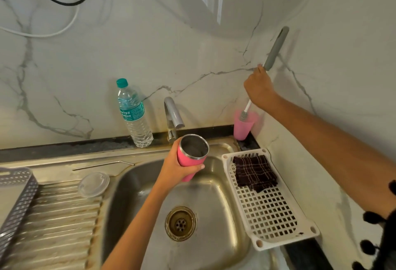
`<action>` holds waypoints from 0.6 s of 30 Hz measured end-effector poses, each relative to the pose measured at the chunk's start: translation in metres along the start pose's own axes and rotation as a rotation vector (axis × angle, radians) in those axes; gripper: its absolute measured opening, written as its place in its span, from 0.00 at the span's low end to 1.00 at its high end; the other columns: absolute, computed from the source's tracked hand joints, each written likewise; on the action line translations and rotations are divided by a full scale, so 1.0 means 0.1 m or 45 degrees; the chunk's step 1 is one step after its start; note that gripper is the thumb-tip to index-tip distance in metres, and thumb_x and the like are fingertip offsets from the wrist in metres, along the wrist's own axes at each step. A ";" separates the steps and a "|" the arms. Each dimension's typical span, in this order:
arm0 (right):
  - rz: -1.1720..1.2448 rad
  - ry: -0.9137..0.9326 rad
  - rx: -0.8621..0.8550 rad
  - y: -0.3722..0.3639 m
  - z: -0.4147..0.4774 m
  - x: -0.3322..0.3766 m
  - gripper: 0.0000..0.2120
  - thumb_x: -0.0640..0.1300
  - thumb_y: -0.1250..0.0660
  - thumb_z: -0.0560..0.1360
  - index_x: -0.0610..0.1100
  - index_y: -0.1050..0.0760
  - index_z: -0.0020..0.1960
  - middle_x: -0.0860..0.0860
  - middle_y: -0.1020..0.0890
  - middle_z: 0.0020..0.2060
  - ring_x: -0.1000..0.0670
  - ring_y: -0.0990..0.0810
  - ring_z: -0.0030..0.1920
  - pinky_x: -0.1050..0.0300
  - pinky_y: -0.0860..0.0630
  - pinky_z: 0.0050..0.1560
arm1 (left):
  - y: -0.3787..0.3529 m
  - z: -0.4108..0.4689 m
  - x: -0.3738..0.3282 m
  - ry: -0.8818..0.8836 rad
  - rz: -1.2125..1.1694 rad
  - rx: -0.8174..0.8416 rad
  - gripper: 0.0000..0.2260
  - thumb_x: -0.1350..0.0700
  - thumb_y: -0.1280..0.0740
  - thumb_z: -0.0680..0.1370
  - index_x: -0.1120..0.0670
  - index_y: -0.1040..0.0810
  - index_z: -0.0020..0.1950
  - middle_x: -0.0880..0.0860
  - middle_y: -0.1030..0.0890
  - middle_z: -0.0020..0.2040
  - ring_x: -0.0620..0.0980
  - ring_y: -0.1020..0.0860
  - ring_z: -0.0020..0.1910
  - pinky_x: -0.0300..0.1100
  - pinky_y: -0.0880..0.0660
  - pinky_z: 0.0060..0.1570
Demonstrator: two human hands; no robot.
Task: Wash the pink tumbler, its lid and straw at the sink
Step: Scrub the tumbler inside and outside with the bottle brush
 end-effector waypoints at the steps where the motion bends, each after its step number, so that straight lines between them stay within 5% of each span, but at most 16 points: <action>1: 0.012 -0.033 0.002 0.10 -0.07 -0.06 0.11 0.41 0.35 0.78 0.41 0.23 0.58 0.46 0.20 0.57 0.43 0.29 0.66 0.46 0.49 0.76 | 0.02 -0.04 -0.01 -0.014 0.018 -0.002 0.40 0.54 0.17 0.62 0.40 0.34 0.67 0.41 0.24 0.61 0.40 0.24 0.60 0.34 0.22 0.49; 6: 0.183 -0.138 -0.021 0.41 -0.45 -0.20 0.11 0.38 0.36 0.77 0.39 0.24 0.60 0.43 0.21 0.58 0.42 0.29 0.64 0.47 0.41 0.71 | 0.13 -0.21 -0.03 -0.052 0.097 -0.035 0.39 0.56 0.17 0.63 0.39 0.34 0.66 0.39 0.24 0.60 0.35 0.25 0.58 0.34 0.22 0.50; 10: 0.346 -0.074 -0.123 0.55 -0.88 -0.05 0.08 0.36 0.35 0.76 0.39 0.24 0.55 0.44 0.20 0.50 0.44 0.24 0.55 0.51 0.29 0.57 | 0.28 -0.33 0.05 -0.059 0.173 -0.047 0.40 0.55 0.17 0.62 0.45 0.33 0.68 0.42 0.24 0.61 0.40 0.24 0.60 0.38 0.21 0.53; 13: 0.642 0.053 -0.258 0.50 -1.17 0.20 0.06 0.40 0.33 0.76 0.43 0.21 0.52 0.48 0.22 0.41 0.50 0.26 0.42 0.55 0.27 0.45 | 0.39 -0.41 0.11 -0.041 0.236 -0.076 0.39 0.56 0.17 0.62 0.47 0.33 0.67 0.42 0.24 0.60 0.41 0.24 0.59 0.37 0.21 0.53; 18: 1.043 0.458 -0.229 0.49 -1.47 0.64 0.06 0.43 0.35 0.78 0.46 0.20 0.51 0.49 0.22 0.40 0.50 0.24 0.37 0.57 0.30 0.35 | 0.59 -0.52 0.14 -0.025 0.316 -0.147 0.37 0.59 0.17 0.62 0.46 0.33 0.65 0.42 0.24 0.57 0.35 0.24 0.55 0.26 0.26 0.48</action>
Point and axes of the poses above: each hand's wrist, its own z-axis towards the middle knuckle, its own y-axis out of the back of the hand, x = y × z, the point moved 2 cm from there along z, towards the middle knuckle
